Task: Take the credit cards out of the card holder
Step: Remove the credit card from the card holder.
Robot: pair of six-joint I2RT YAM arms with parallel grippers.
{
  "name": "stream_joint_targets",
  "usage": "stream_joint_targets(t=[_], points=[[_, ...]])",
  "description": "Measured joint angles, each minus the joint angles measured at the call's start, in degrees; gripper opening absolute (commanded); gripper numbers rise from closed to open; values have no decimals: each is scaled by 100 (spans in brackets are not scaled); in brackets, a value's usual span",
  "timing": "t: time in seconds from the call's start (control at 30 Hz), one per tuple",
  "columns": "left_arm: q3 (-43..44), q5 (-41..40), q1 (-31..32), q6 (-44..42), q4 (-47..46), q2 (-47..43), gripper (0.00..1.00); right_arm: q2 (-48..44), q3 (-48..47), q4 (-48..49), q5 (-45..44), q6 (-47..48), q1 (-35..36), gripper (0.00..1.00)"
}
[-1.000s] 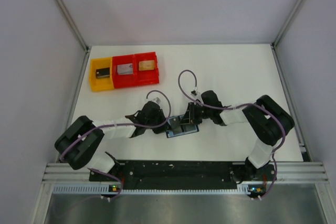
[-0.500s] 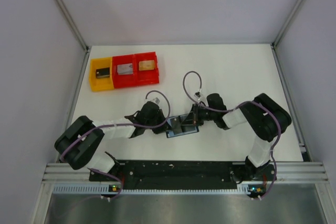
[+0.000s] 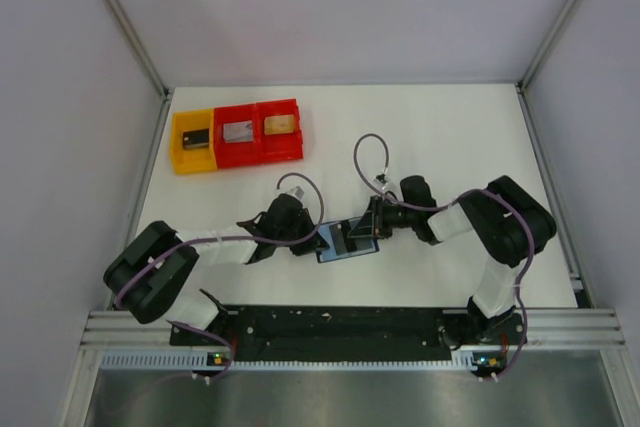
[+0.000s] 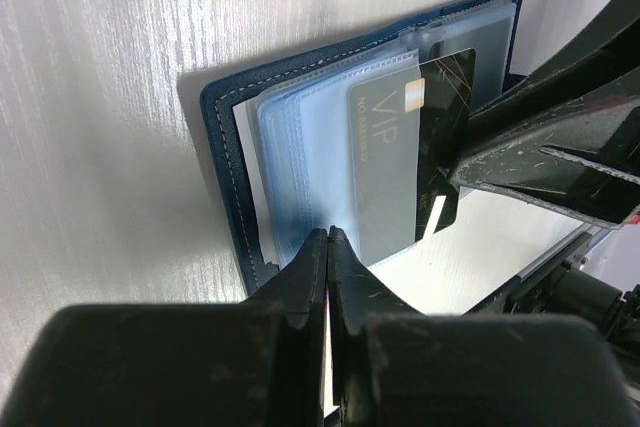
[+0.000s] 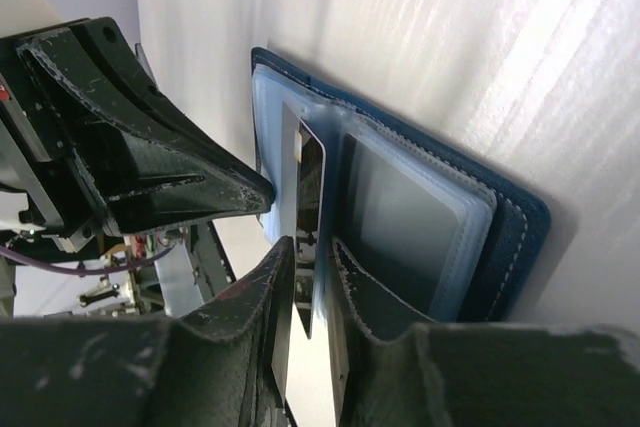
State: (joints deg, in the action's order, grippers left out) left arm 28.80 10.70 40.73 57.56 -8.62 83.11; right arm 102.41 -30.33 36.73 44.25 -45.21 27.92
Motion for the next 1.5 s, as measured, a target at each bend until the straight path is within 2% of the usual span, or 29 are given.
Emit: stream_joint_targets(t=[0.2,0.33,0.57,0.77,0.83,0.93,1.03,1.07,1.13,1.2,1.3,1.5], points=[[0,2,2,0,0,0,0,205,-280,-33,103,9,28,19],[0,2,2,0,0,0,0,348,-367,2,136,11,48,0],[-11,-4,2,4,-2,-22,0,372,-350,11,229,22,-50,0],[-90,-63,2,-4,11,-138,0,-140,-114,-365,304,214,-474,0],[-131,-94,0,-22,20,-205,6,-415,-81,-605,289,330,-577,0],[-219,-173,-4,-105,133,-435,21,-905,-79,-992,227,466,-645,0],[-282,-269,-11,-216,212,-835,42,-1410,-79,-1231,225,509,-645,0],[-297,-286,-11,-256,210,-1005,54,-1591,-79,-1279,236,498,-647,0],[-337,-304,-13,-328,122,-1353,67,-1928,-79,-1276,264,444,-645,0],[-424,-278,-15,-385,-70,-1731,75,-2181,-79,-1274,308,334,-645,0],[-597,-149,-15,-398,-549,-2308,82,-2538,-79,-1226,396,125,-636,0],[-684,348,-15,-380,-1578,-2706,80,-2942,-85,-960,568,-380,-404,0]])
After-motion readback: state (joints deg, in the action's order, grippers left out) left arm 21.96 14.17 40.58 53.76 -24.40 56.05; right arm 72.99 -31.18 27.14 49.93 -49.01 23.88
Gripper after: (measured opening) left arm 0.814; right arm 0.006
